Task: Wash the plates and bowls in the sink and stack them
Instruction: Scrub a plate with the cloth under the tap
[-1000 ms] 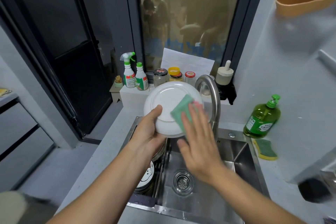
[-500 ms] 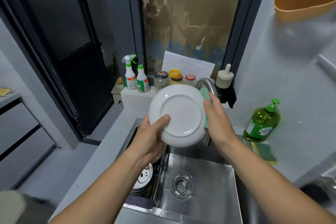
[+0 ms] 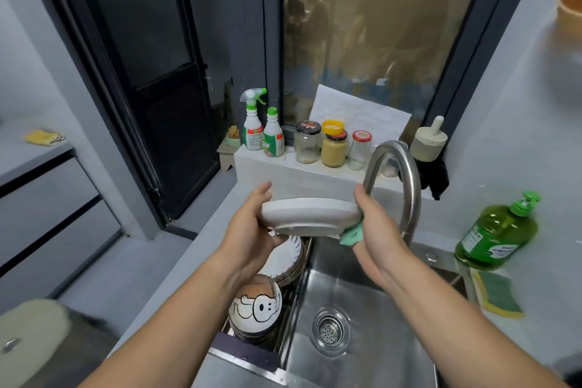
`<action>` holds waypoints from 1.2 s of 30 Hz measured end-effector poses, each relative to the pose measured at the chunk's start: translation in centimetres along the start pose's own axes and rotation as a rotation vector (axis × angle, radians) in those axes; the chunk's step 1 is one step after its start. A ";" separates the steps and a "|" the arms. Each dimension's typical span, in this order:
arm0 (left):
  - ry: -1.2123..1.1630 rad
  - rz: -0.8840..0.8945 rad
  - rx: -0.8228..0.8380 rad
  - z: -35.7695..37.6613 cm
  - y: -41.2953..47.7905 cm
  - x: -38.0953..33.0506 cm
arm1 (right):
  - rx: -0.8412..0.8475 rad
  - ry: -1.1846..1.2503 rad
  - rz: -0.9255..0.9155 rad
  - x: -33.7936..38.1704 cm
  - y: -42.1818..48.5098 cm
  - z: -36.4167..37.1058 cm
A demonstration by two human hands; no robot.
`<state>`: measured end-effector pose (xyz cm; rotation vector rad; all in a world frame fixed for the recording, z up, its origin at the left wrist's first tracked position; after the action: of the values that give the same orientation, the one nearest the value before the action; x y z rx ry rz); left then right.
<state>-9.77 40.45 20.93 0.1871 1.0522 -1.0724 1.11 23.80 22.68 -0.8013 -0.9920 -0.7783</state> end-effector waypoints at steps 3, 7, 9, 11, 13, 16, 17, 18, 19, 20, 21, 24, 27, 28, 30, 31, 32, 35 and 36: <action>0.009 -0.070 0.040 -2.6 2.2 0.2 | -0.055 -0.090 0.007 -2.2 1.3 1.2; 0.151 -0.145 0.060 -5.9 7.2 0.6 | -0.149 -0.290 -0.027 -5.9 4.8 2.4; 0.235 -0.145 0.081 -6.4 8.9 0.6 | -0.175 -0.409 -0.061 -7.3 6.2 2.4; 0.306 -0.120 0.083 -7.5 11.9 0.0 | -0.221 -0.519 -0.116 -8.4 8.5 3.2; 0.338 -0.121 0.045 -8.8 14.8 -0.4 | -0.215 -0.580 -0.100 -9.5 11.1 4.3; 0.389 -0.060 -0.054 -11.9 19.6 -0.8 | -0.145 -0.595 0.066 -12.4 15.7 6.4; 0.411 -0.045 -0.097 -12.8 20.7 -0.8 | -0.141 -0.573 0.095 -12.8 16.8 6.9; 0.435 -0.037 -0.154 -13.8 21.8 -1.0 | -0.140 -0.546 0.122 -13.3 18.2 7.5; 0.461 -0.024 -0.200 -14.9 23.2 -1.1 | -0.132 -0.515 0.143 -14.1 19.8 8.2; 0.489 -0.006 -0.232 -15.8 24.5 -1.3 | -0.122 -0.483 0.164 -14.8 21.3 9.0; 0.505 -0.001 -0.240 -16.6 25.7 -1.2 | -0.108 -0.447 0.175 -15.5 22.7 9.5; 0.528 -0.004 -0.248 -18.2 28.4 -1.3 | -0.108 -0.392 0.204 -17.9 26.4 10.9; 0.557 -0.004 -0.270 -20.0 30.9 -1.6 | -0.076 -0.374 0.226 -20.6 28.7 12.1; 0.567 -0.006 -0.267 -20.5 31.6 -1.6 | -0.074 -0.393 0.230 -21.0 29.1 12.5; 0.560 -0.037 -0.270 -21.9 32.9 -0.9 | -0.066 -0.410 0.237 -21.9 29.8 13.3; 0.546 -0.050 -0.277 -22.6 33.6 -0.7 | -0.067 -0.413 0.240 -22.2 30.2 13.6; 0.537 -0.061 -0.277 -22.9 34.1 -0.6 | -0.073 -0.413 0.242 -22.3 30.5 13.9; 0.524 -0.071 -0.263 -23.3 35.3 -1.0 | -0.068 -0.405 0.228 -22.8 31.6 14.3; 0.516 -0.084 -0.251 -23.4 35.6 -0.8 | -0.074 -0.411 0.231 -23.0 31.8 14.3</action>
<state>3.92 73.01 -3.00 0.2239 1.6603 -0.9773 14.44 55.82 -0.69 -1.1474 -1.2115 -0.4606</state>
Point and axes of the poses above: each hand's wrist, its own y-axis towards the middle knuckle, its own z-axis out of the palm, x = y × z, the point moved 6 cm from there along y, towards the middle knuckle, and after that the axes turned 3 degrees about -z, right-handed, at the moved point
